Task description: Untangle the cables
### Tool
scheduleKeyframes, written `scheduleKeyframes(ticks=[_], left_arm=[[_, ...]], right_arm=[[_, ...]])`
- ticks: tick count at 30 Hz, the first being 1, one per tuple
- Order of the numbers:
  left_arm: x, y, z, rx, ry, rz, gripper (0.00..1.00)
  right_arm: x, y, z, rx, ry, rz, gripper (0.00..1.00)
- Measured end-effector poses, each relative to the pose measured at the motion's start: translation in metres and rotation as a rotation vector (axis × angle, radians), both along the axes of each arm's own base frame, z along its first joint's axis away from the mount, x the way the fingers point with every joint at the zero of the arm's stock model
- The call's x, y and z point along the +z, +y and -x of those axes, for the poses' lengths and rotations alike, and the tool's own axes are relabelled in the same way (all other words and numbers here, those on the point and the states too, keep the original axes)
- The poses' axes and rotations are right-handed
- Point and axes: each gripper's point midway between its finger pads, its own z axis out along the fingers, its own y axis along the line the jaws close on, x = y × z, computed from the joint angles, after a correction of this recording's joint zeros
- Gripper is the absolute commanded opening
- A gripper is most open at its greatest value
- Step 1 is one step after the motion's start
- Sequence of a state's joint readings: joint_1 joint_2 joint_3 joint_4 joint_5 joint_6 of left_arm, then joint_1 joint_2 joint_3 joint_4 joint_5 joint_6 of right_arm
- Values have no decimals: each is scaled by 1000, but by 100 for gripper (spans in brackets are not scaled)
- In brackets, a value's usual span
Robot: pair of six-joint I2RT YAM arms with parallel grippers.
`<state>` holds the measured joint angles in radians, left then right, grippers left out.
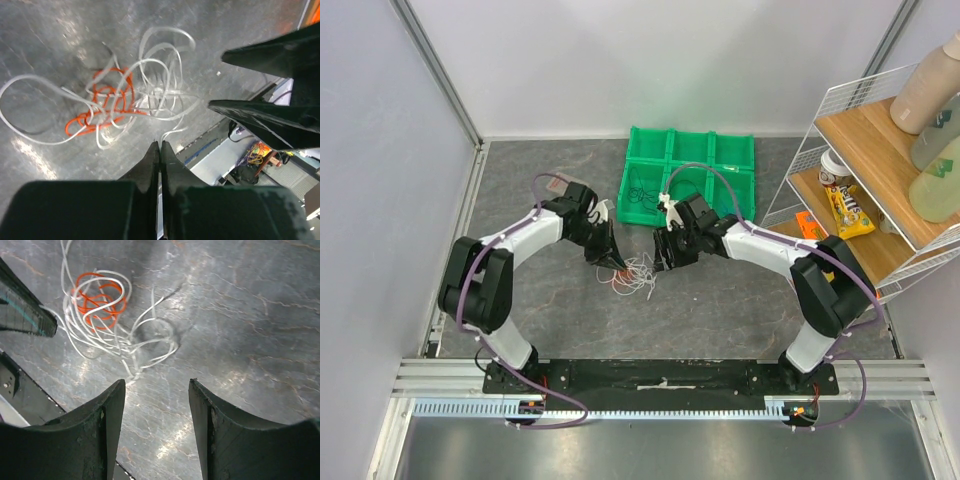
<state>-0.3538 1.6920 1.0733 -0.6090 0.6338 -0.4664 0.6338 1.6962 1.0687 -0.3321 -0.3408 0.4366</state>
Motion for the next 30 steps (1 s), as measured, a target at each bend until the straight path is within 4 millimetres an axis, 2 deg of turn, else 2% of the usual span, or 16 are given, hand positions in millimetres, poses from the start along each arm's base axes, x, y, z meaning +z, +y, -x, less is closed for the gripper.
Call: scheduleKeyframes(ticks=[2, 5, 7, 9, 11, 14, 16, 22, 24, 27, 28, 30], left_arm=[[11, 0, 4, -5, -12, 0, 2], [52, -1, 1, -4, -92, 27, 2], [96, -3, -6, 4, -201, 68, 2], [150, -6, -13, 20, -338, 127, 2], [196, -7, -12, 37, -441, 183, 2], [239, -7, -6, 52, -519, 238, 2], [254, -6, -3, 58, -535, 251, 2], [267, -7, -5, 64, -519, 247, 2], [274, -7, -6, 64, -526, 251, 2], [291, -8, -6, 61, -555, 271, 2], [298, -9, -6, 60, -568, 281, 2], [311, -10, -3, 49, -590, 307, 2]], right_arm=[[2, 6, 3, 17, 1, -20, 65], [11, 19, 4, 58, -24, -63, 73], [17, 26, 3, 88, -60, -80, 74], [25, 30, 4, 116, -102, -88, 76], [40, 31, 3, 139, -159, -99, 78], [74, 27, -2, 151, -270, -130, 79], [104, 24, -5, 155, -358, -166, 79], [198, 26, -13, 149, -592, -304, 80], [232, 31, -14, 151, -658, -363, 80], [271, 43, -14, 163, -727, -432, 79], [282, 48, -12, 170, -743, -454, 77], [295, 60, -11, 176, -758, -492, 63]])
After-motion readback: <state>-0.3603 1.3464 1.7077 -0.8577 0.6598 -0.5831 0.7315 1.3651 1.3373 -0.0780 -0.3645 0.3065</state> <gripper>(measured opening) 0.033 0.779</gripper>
